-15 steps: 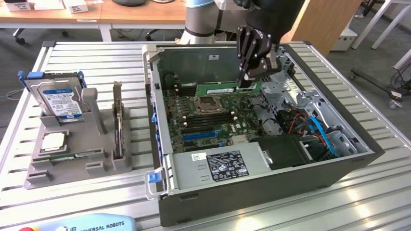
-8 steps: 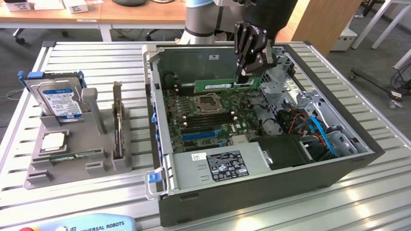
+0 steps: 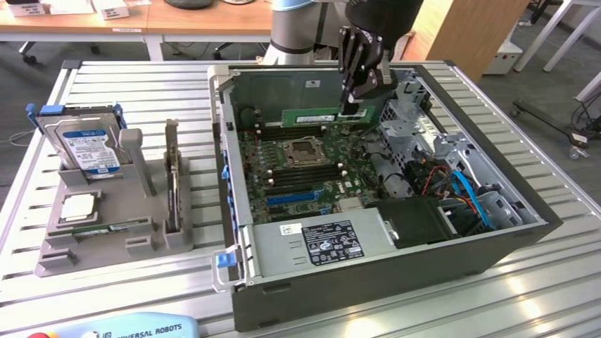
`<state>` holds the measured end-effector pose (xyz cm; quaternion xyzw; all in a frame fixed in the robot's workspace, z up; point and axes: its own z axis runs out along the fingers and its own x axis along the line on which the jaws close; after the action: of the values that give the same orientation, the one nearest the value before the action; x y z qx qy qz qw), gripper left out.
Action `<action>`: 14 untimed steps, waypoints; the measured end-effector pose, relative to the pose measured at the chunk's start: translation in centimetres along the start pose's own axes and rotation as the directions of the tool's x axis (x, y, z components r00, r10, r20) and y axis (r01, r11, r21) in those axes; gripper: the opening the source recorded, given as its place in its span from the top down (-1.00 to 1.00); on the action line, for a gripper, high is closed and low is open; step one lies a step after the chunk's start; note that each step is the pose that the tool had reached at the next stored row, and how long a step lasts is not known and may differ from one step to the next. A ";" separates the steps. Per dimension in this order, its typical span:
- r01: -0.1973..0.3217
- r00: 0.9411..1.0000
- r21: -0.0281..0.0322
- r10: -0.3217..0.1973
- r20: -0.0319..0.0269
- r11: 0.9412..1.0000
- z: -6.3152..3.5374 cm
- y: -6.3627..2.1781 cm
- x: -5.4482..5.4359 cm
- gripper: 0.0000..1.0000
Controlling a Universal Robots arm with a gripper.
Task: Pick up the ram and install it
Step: 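Pick up the ram and move it above insertion slot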
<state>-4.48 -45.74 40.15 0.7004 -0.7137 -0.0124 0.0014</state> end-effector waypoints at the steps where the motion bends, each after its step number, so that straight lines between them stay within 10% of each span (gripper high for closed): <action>1: -0.001 1.000 0.000 0.001 0.000 1.000 0.01 0.00 -0.2 0.76; 14: -0.022 1.000 0.012 0.022 0.001 1.000 0.23 0.04 -2.5 0.76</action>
<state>-4.48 -43.20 39.96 0.6925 -0.7214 -0.0084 -0.0029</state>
